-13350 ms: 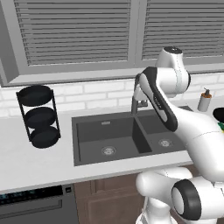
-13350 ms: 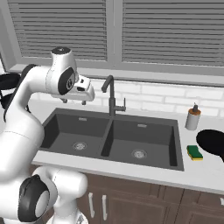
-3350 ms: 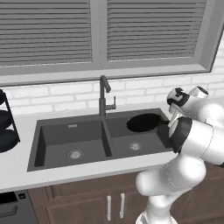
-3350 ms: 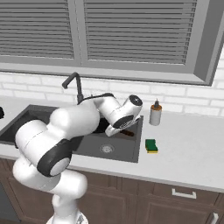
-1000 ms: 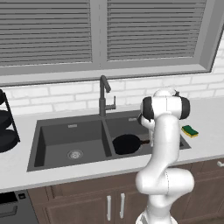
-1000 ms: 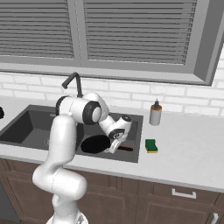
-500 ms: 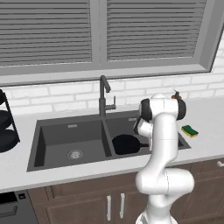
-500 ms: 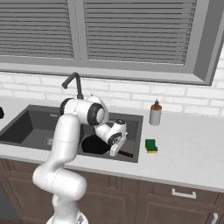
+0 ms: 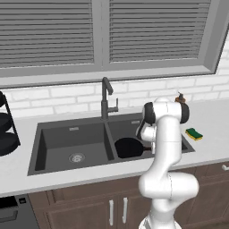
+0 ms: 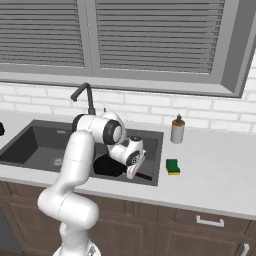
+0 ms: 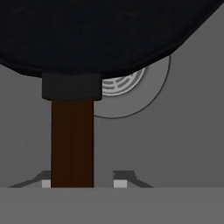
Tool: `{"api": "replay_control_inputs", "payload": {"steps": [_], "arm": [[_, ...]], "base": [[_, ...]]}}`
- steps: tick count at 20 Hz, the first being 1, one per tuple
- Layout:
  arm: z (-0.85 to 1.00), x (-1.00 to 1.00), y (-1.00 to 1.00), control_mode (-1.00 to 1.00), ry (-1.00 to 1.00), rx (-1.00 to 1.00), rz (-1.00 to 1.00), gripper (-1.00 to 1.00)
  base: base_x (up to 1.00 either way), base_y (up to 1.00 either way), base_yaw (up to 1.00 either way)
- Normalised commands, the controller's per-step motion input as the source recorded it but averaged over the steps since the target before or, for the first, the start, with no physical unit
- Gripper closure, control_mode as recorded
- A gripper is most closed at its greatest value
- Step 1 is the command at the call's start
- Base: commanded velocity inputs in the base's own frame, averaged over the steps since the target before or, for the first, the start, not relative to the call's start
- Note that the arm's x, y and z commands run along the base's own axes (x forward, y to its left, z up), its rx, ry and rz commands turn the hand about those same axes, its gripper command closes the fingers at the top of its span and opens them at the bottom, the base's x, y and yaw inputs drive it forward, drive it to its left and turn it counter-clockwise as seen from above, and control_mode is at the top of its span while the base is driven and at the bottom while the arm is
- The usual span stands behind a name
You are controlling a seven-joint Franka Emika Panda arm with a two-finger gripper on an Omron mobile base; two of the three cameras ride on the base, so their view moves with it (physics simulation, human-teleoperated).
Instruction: Pick the pan and sponge and place them into the sink. Then turn on the water.
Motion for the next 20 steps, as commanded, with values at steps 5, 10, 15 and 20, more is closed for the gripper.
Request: {"api": "replay_control_inputs", "payload": {"steps": [5, 10, 15, 20], "arm": [[0.0, 0.02, 0.0, -1.0, 0.02, 0.0, 0.0, -1.0], [0.36, 0.0, 0.0, -1.0, 0.0, 0.01, 0.0, -1.0], [0.75, 0.01, 0.0, -1.0, 0.0, 0.02, 0.0, -1.0], [0.94, 0.02, 0.0, -1.0, 0.0, 0.06, 0.0, -1.0]], "base": [[0.0, 0.0, 0.0], [0.0, 0.0, 0.0], [0.0, 0.0, 0.0], [0.0, 0.0, 0.0]]}}
